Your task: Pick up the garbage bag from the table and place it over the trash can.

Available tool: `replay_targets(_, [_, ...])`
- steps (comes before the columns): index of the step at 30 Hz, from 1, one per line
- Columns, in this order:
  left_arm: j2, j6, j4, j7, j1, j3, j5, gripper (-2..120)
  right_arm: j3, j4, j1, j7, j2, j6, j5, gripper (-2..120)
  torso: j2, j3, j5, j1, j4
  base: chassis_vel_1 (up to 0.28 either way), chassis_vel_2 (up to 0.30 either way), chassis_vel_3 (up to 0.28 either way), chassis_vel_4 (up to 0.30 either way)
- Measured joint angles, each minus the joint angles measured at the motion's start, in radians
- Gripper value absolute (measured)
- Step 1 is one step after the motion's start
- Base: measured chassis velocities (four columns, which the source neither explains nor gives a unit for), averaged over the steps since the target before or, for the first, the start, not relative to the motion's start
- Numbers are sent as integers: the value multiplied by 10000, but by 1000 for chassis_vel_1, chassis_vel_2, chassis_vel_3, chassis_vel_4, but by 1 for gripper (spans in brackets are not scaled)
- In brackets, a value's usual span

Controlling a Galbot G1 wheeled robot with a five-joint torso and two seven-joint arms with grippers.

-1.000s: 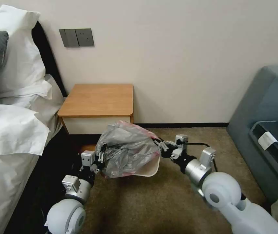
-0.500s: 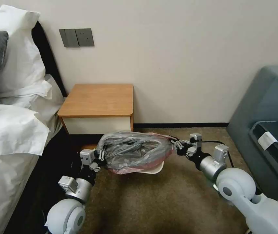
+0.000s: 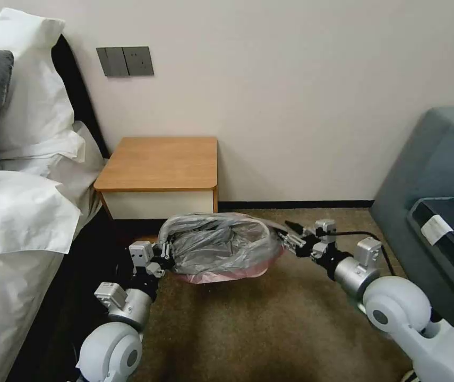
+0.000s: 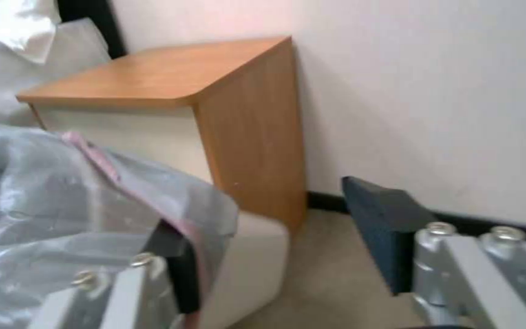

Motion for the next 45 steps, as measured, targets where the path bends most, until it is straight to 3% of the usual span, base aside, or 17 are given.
replay_targets(4, [-91,301,109,-295,-32,10,190,3,352,754,-245,131,171,-251,-320,73,0,0,0,0,1,0,0,0,0])
replay_targets(6, [-162,433,154,-493,-79,15,243,3,436,1261,-457,262,355,-317,91,85,0,0,0,0,2,0,0,0,0])
replay_targets(11, [-264,547,200,-647,-114,13,232,3,500,1916,-1066,311,694,-539,340,99,0,-1,-1,0,-2,0,0,0,0])
replay_targets(18, [-233,410,100,-302,4,57,145,3,492,961,-506,341,767,-122,-145,100,0,0,3,0,2,0,0,0,0])
replay_targets(28, [-121,-90,-99,509,57,35,-377,3,476,-779,-72,86,295,-9,-229,100,0,1,4,0,1,0,0,0,0])
replay_targets(38, [-188,-130,-181,448,64,9,-408,3,685,-228,-306,53,89,-360,1080,100,0,0,1,0,0,0,0,0,0])
replay_targets(42, [-281,29,-135,227,26,10,-319,3,803,464,-430,415,104,-732,2901,100,0,0,0,0,0,0,0,0,0])
replay_targets(43, [-302,41,-118,219,26,12,-290,3,876,762,-414,907,272,-902,4087,100,0,0,-2,0,0,0,0,0,0])
replay_targets(45, [-312,44,-95,218,36,13,-261,3,921,951,-409,1177,424,-966,4706,100,0,0,1,0,0,0,0,0,0])
